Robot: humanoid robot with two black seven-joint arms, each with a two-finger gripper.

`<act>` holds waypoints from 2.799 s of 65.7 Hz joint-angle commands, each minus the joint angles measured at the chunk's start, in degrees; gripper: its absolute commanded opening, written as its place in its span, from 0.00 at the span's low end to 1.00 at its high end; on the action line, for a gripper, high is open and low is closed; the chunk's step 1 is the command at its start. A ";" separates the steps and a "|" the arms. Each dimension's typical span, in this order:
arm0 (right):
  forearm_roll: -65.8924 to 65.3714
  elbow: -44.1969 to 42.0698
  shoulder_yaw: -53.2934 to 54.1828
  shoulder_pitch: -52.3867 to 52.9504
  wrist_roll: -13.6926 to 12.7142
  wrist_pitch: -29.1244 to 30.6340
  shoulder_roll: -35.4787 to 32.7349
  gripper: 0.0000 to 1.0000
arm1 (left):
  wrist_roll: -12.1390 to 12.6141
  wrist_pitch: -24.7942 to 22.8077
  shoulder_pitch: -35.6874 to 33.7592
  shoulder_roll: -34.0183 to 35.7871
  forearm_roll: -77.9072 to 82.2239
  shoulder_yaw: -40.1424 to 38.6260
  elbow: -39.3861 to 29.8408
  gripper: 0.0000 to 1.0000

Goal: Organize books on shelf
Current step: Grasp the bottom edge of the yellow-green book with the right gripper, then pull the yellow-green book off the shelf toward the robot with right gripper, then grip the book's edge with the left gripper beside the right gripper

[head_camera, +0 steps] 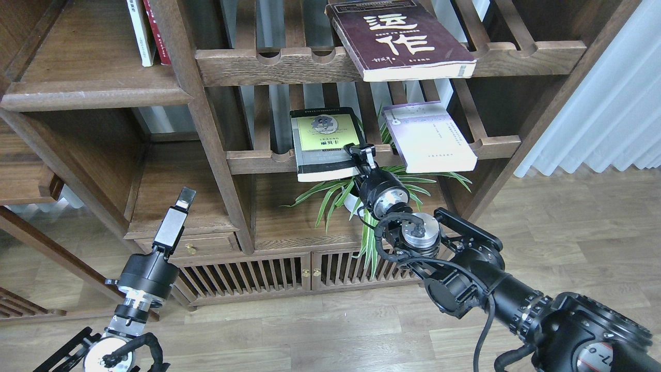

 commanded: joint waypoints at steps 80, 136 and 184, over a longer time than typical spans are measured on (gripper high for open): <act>-14.23 26.79 0.45 -24.90 -2.65 27.57 -11.86 0.06 | 5.64 0.00 -3.74 12.47 -23.77 9.84 -9.76 0.99; -24.43 23.19 -3.50 -25.96 -2.65 27.57 -7.91 0.10 | 6.16 0.00 -9.27 12.21 -24.47 19.07 -9.76 0.99; -28.38 21.43 -3.41 -28.07 -6.60 27.57 -6.59 0.12 | 14.95 0.00 -11.38 11.33 -24.39 27.60 -9.76 0.97</act>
